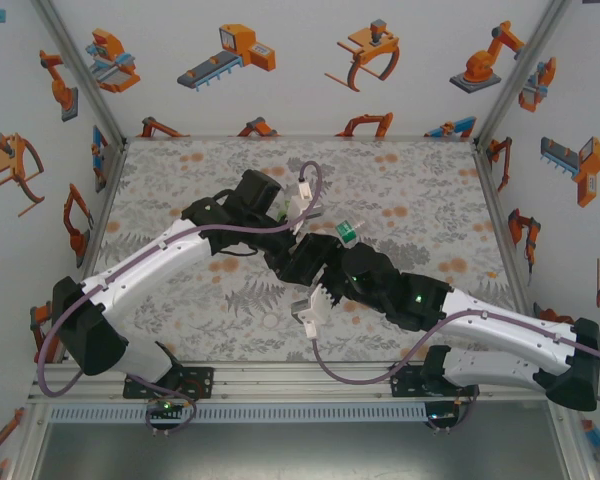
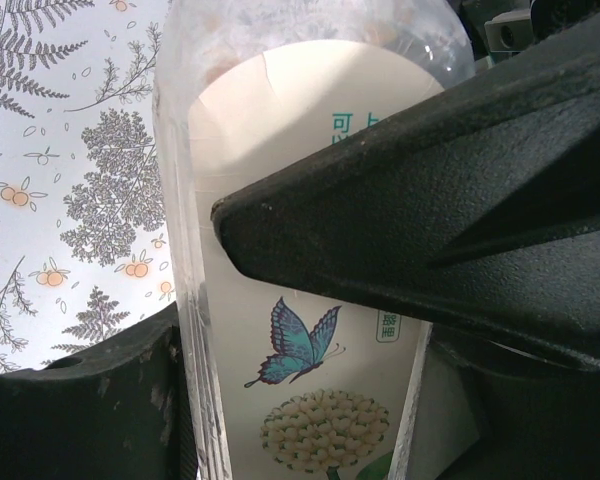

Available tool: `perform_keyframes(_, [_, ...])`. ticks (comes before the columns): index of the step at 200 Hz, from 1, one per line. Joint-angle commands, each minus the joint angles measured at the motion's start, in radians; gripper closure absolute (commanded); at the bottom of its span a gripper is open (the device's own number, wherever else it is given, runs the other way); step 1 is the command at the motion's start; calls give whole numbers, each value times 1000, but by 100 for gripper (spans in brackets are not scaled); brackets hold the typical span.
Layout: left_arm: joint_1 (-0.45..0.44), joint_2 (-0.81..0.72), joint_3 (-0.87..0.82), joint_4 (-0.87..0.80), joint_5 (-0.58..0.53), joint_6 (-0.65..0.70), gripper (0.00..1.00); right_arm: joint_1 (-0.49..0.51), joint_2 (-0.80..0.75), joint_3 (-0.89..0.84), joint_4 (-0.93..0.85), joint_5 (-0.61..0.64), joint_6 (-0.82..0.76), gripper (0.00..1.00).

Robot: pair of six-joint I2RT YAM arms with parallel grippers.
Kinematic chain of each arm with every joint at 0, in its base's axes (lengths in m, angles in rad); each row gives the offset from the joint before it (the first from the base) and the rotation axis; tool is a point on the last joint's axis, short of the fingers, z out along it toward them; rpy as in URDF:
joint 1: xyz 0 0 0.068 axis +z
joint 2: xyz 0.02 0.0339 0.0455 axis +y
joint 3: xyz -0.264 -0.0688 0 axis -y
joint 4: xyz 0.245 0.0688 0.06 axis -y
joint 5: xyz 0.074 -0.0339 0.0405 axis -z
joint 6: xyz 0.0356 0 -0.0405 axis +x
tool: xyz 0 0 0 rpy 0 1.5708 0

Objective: Screw on the bottle caps

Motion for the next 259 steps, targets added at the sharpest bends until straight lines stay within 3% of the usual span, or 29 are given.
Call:
perform_keyframes(1, [0, -13, 14, -4, -29, 23, 46, 15, -1, 48, 34, 8, -16, 41])
perform_keyframes(49, [22, -69, -17, 20, -74, 28, 47, 16, -9, 51, 19, 41, -16, 34])
perform_keyframes(97, [100, -147, -55, 35, -112, 32, 49, 15, -26, 55, 6, 81, -11, 32])
perform_keyframes(177, [178, -301, -141, 114, -286, 23, 55, 15, -41, 47, -20, 117, 171, 30])
perform_keyframes(210, [200, -355, -161, 146, -347, 8, 60, 15, -36, 57, -60, 123, 345, 30])
perform_keyframes(259, [221, -440, -163, 218, -359, -9, 71, 14, -8, 83, -131, 67, 884, 30])
